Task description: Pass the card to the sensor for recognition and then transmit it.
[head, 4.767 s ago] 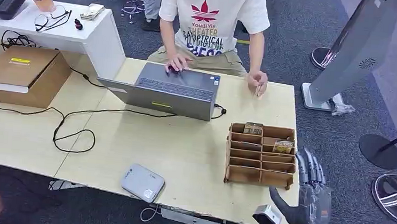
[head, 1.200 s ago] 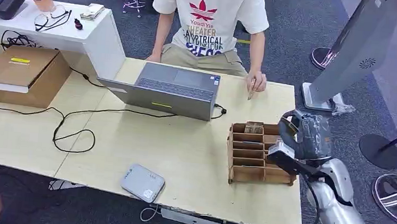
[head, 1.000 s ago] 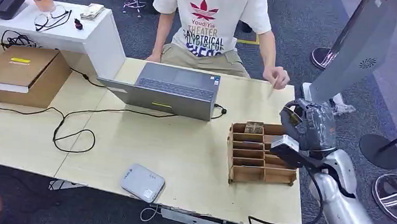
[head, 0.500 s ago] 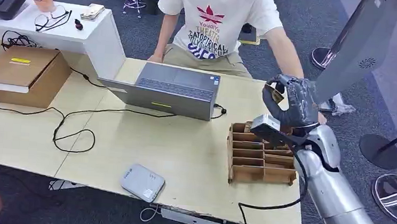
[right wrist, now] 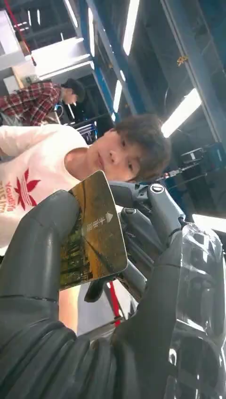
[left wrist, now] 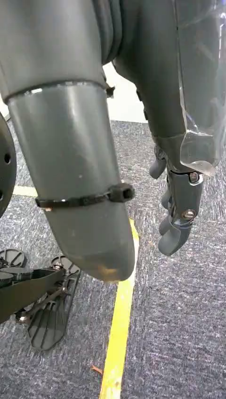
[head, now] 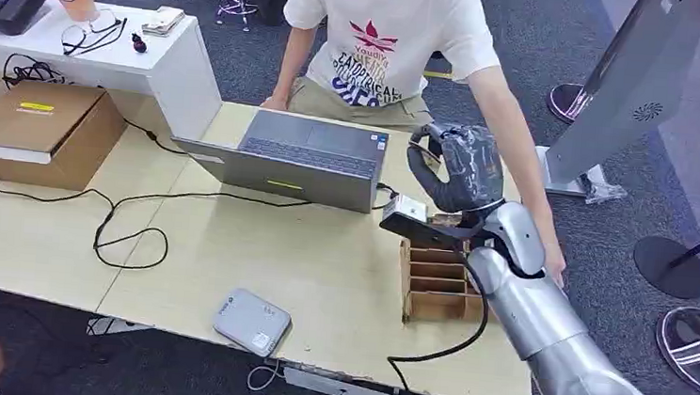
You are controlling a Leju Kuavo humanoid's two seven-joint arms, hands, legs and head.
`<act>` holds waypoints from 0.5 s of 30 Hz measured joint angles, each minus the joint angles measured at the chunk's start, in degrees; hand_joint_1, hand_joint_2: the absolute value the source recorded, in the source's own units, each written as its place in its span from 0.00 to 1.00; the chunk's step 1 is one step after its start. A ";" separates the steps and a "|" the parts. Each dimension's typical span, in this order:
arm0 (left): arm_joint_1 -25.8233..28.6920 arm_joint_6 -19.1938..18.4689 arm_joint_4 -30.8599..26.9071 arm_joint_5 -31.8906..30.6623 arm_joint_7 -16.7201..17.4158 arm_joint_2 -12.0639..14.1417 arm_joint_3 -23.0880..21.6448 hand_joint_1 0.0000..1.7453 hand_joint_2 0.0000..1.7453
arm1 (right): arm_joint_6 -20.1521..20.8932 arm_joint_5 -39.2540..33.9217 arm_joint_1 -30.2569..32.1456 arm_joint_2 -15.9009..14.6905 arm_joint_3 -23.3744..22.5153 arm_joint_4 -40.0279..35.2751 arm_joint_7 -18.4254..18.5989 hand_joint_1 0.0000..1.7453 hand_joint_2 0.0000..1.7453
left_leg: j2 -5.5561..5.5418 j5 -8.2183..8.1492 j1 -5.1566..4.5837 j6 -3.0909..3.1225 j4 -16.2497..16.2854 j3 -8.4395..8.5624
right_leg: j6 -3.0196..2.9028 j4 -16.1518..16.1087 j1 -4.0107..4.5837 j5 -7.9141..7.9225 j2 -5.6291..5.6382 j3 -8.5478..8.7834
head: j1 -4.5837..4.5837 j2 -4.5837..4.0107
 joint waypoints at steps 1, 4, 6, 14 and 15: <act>0.01 0.02 0.00 0.04 0.00 0.00 0.00 0.00 0.00 | -0.24 0.04 -0.02 0.34 0.28 0.37 0.00 1.00 1.00 | 0.00 0.00 0.00 0.00 0.00 -0.01 | 0.00 0.00 0.00 0.00 -0.01 0.00 | 0.00 0.00; 0.04 0.13 0.00 0.02 0.00 0.00 0.00 0.00 0.00 | -0.79 0.83 -0.08 1.33 1.09 1.44 -0.07 1.00 1.00 | 0.00 0.00 0.00 0.00 0.00 0.00 | 0.00 0.00 0.00 0.00 0.00 0.00 | 0.00 0.00; 0.04 0.15 0.00 0.02 0.00 0.00 0.00 0.00 0.00 | -0.81 0.85 -0.08 1.88 1.42 1.99 -0.07 1.00 1.00 | -0.01 0.00 0.00 0.00 0.00 -0.01 | 0.00 0.00 0.00 0.00 -0.01 0.00 | 0.02 0.00; 0.05 -0.04 0.00 -0.50 -0.37 0.00 0.00 0.00 0.00 | -3.61 1.86 -0.31 3.30 2.21 3.82 0.11 1.00 1.00 | 0.00 0.00 0.00 0.00 0.00 0.00 | -0.01 0.00 0.00 0.01 -0.01 0.00 | 0.00 0.00; 0.04 -0.17 0.00 -0.68 -0.37 0.02 0.00 0.00 0.00 | -4.08 1.86 -0.31 3.34 2.29 4.06 0.09 1.00 1.00 | 0.00 0.00 0.00 0.00 0.00 0.00 | -0.01 0.00 0.00 0.01 0.00 0.00 | 0.00 0.00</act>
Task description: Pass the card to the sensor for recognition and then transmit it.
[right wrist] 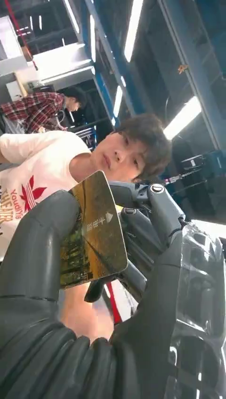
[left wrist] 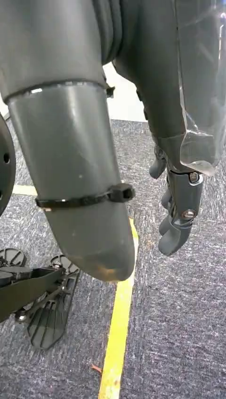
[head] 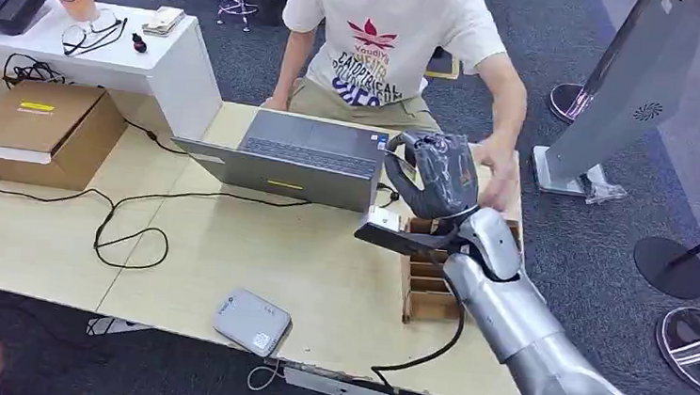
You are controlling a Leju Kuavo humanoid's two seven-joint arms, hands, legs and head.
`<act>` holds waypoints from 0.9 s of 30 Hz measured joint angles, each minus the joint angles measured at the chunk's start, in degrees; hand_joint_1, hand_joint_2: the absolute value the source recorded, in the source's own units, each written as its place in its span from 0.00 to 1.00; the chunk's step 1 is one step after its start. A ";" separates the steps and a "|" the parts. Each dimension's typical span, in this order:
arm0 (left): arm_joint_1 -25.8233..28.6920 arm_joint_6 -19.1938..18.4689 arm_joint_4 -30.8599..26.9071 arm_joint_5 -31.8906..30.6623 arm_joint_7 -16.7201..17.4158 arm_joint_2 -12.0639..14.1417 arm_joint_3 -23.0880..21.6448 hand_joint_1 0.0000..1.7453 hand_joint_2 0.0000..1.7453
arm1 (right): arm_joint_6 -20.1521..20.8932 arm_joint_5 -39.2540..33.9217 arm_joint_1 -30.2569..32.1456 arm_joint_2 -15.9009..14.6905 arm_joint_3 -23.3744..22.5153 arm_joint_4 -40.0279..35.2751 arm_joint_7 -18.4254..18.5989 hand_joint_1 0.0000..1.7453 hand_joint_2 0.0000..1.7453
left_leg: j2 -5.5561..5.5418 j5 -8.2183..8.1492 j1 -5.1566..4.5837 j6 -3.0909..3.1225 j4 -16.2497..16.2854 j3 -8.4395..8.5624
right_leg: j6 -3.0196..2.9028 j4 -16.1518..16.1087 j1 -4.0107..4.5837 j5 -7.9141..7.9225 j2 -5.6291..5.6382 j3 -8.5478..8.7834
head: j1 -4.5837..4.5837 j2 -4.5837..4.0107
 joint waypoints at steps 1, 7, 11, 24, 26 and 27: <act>-0.03 -0.11 0.00 -0.13 0.00 0.00 0.00 0.00 0.00 | -0.40 0.00 0.01 0.04 0.05 0.13 -0.11 1.00 1.00 | 0.00 0.00 0.00 0.00 0.00 0.00 | 0.00 0.00 0.00 0.00 0.00 0.00 | 0.00 0.00; -0.05 -0.11 0.00 -0.28 0.13 0.02 0.00 0.00 0.00 | -2.28 0.26 0.04 0.61 0.33 1.14 -0.65 1.00 1.00 | 0.00 0.00 0.00 0.00 0.00 0.00 | 0.00 0.00 0.00 0.00 0.00 0.00 | 0.00 0.00; -0.05 -0.09 0.00 -0.24 0.13 0.02 0.00 0.00 0.00 | -3.55 1.14 0.07 1.01 0.46 1.77 -0.90 1.00 1.00 | 0.00 0.00 0.00 0.00 0.00 0.00 | 0.00 0.00 0.00 0.00 0.01 0.00 | 0.00 0.00; -0.03 -0.05 0.00 -0.13 0.70 0.02 0.00 0.00 0.00 | -5.12 2.01 0.45 1.90 1.09 3.17 -0.92 0.00 1.00 | 0.00 0.00 0.00 0.00 0.00 0.00 | -0.01 0.00 0.00 0.00 0.01 -0.02 | 0.02 0.00; -0.02 -0.05 0.00 -0.11 0.70 0.02 0.00 0.00 0.00 | -5.38 1.92 0.53 1.90 1.23 3.17 -0.94 0.00 1.00 | 0.00 0.01 0.00 0.00 0.00 0.00 | -0.02 0.00 0.00 0.01 0.01 -0.02 | 0.00 0.00; -0.01 -0.05 0.00 -0.09 0.70 0.02 0.00 0.00 0.00 | -5.64 1.82 0.62 1.90 1.27 3.15 -0.94 0.00 1.00 | 0.01 0.01 0.00 -0.01 0.00 0.00 | -0.02 0.00 0.00 0.01 0.01 -0.01 | 0.02 0.00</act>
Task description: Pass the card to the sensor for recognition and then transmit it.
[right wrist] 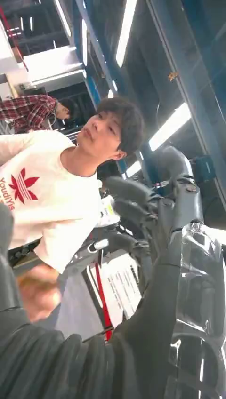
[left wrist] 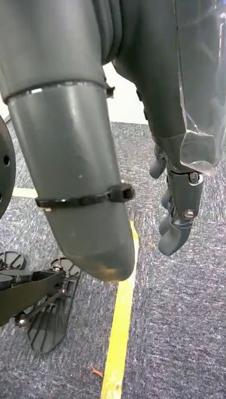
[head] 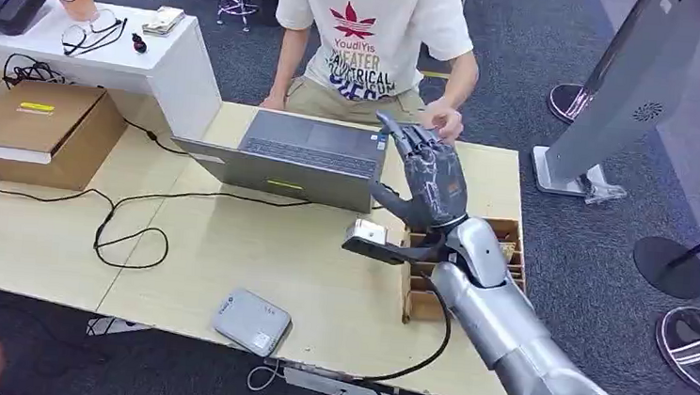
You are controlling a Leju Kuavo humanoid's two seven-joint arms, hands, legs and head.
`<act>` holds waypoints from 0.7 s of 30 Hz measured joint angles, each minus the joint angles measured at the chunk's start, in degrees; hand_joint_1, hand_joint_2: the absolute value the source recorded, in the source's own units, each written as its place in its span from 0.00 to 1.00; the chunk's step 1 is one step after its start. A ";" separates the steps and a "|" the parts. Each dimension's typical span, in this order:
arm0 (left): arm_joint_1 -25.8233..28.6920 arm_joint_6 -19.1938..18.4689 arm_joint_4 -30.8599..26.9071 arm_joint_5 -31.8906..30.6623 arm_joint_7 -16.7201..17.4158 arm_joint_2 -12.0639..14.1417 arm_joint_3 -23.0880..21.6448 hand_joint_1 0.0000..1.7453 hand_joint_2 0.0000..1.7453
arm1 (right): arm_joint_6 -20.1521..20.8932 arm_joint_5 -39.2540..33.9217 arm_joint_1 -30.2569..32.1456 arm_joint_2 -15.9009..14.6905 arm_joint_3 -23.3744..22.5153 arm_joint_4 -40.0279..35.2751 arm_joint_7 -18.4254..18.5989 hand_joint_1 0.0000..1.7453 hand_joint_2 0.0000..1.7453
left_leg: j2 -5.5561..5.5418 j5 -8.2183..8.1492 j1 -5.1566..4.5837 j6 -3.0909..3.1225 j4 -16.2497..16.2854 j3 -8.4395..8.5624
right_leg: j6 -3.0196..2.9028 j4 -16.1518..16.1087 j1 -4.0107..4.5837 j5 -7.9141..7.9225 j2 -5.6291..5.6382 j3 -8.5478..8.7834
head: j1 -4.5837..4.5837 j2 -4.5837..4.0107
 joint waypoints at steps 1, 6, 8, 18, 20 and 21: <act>0.02 0.00 0.00 0.02 0.00 0.00 0.00 0.00 0.00 | -0.11 -0.09 0.09 0.00 0.04 -0.04 0.00 0.00 1.00 | 0.00 0.00 0.00 0.00 0.00 0.00 | 0.00 0.00 0.00 0.00 0.00 0.00 | 0.00 0.00; 0.15 0.00 0.00 0.22 0.00 0.00 0.00 0.00 0.00 | -1.18 -1.46 1.00 0.00 0.07 -1.53 -0.41 0.00 1.00 | 0.00 0.00 0.00 0.00 0.00 0.00 | 0.00 0.00 0.00 0.00 0.00 0.00 | 0.00 0.00; 0.22 0.02 0.00 0.33 -0.02 0.00 0.00 0.00 0.00 | -1.46 -2.40 1.42 -0.02 0.07 -2.38 -0.83 0.00 1.00 | 0.01 0.00 0.00 0.00 0.00 0.01 | 0.00 0.00 0.00 0.00 0.01 -0.02 | -0.02 0.00; 1.02 0.04 0.00 1.34 -0.94 0.00 0.09 0.00 0.00 | 3.39 -22.57 10.24 -2.27 -1.77 -14.15 -7.57 0.00 1.00 | 0.00 -0.01 0.00 0.00 0.00 0.00 | 0.00 -0.01 0.00 0.00 0.00 -0.03 | -0.02 0.00; 1.11 0.04 0.00 1.53 -1.14 0.00 0.28 0.00 0.00 | 4.90 -26.63 13.53 -2.91 -2.38 -17.34 -8.75 0.00 1.00 | -0.01 -0.01 -0.01 0.00 0.00 -0.02 | 0.00 -0.01 -0.01 0.00 -0.01 -0.04 | 0.00 0.00; 1.14 0.04 0.00 1.73 -1.20 0.00 0.35 0.00 0.00 | 5.73 -28.66 15.17 -3.30 -2.78 -19.61 -9.27 0.00 1.00 | 0.00 -0.02 -0.01 0.00 0.00 -0.01 | 0.00 -0.01 -0.01 -0.01 0.00 -0.05 | -0.02 0.00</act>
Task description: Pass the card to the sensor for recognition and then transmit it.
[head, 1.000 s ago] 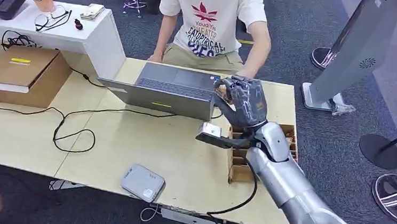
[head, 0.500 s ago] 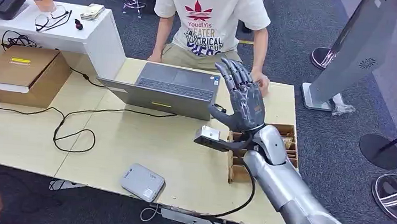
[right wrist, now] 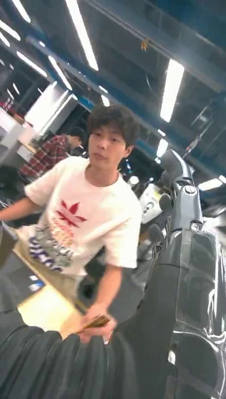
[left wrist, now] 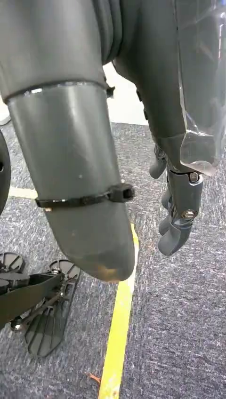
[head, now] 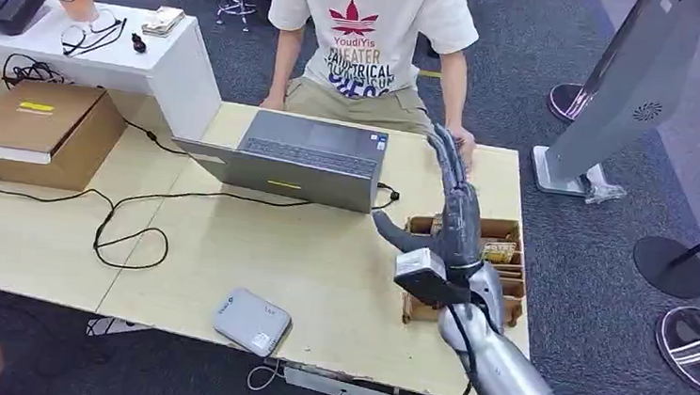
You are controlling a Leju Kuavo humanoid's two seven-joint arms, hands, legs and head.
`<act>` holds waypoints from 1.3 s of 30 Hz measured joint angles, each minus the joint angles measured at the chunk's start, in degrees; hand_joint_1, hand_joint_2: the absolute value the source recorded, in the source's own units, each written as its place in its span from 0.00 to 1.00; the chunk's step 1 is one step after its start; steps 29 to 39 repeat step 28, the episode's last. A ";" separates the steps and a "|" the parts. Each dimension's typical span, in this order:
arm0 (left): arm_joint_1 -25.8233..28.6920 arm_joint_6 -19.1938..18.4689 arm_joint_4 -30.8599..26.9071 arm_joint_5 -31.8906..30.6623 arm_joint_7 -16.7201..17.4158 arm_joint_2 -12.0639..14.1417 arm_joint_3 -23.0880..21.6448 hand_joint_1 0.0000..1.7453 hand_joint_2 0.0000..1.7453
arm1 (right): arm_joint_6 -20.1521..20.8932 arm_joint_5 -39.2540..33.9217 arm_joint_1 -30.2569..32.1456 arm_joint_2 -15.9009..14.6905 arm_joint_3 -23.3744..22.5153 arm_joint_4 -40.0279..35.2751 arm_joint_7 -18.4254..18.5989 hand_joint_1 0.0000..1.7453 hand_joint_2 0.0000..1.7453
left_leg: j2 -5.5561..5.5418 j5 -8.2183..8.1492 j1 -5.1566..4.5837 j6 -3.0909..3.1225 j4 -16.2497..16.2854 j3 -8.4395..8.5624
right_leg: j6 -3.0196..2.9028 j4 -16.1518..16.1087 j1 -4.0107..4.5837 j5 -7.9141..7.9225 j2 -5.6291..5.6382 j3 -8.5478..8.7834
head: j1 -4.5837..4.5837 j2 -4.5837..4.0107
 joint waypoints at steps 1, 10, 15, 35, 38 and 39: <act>0.00 0.00 0.00 0.13 -0.02 0.00 0.04 0.00 0.00 | 0.74 -1.41 1.62 -0.35 -0.26 -1.88 -0.30 0.00 1.00 | 0.00 0.00 0.00 0.00 0.00 0.00 | 0.00 0.00 0.00 0.00 0.00 -0.01 | 0.02 0.00; 0.18 0.00 0.00 0.83 -0.55 -0.07 0.70 0.00 0.00 | 9.27 -10.62 15.07 -2.38 -3.19 -14.77 -1.88 0.00 1.00 | 0.03 -0.02 0.01 -0.02 -0.01 -0.01 | 0.00 0.00 0.01 -0.02 0.02 -0.05 | 0.00 0.00; 0.30 0.02 0.00 1.38 -0.15 -0.20 1.44 0.00 0.00 | 12.43 -12.43 19.49 -2.86 -4.68 -18.24 -2.05 0.00 1.00 | 0.03 -0.01 0.01 -0.02 -0.01 -0.02 | 0.00 0.00 0.01 -0.01 0.01 -0.04 | 0.00 0.00; 0.43 0.63 0.00 2.01 0.06 -0.42 2.69 0.00 0.00 | 17.70 -16.65 23.82 -3.21 -6.84 -17.65 -2.42 0.00 1.00 | 0.02 -0.01 0.01 -0.02 -0.01 -0.02 | -0.01 0.00 0.01 0.00 0.01 -0.03 | 0.00 0.00; 0.43 0.63 0.00 2.01 0.06 -0.42 2.69 0.00 0.00 | 17.70 -16.65 23.82 -3.21 -6.84 -17.65 -2.42 0.00 1.00 | 0.02 -0.01 0.01 -0.02 -0.01 -0.02 | -0.01 0.00 0.01 0.00 0.01 -0.03 | 0.00 0.00; 0.43 0.63 0.00 2.01 0.06 -0.42 2.69 0.00 0.00 | 17.70 -16.65 23.82 -3.21 -6.84 -17.65 -2.42 0.00 1.00 | 0.02 -0.01 0.01 -0.02 -0.01 -0.02 | -0.01 0.00 0.01 0.00 0.01 -0.03 | 0.00 0.00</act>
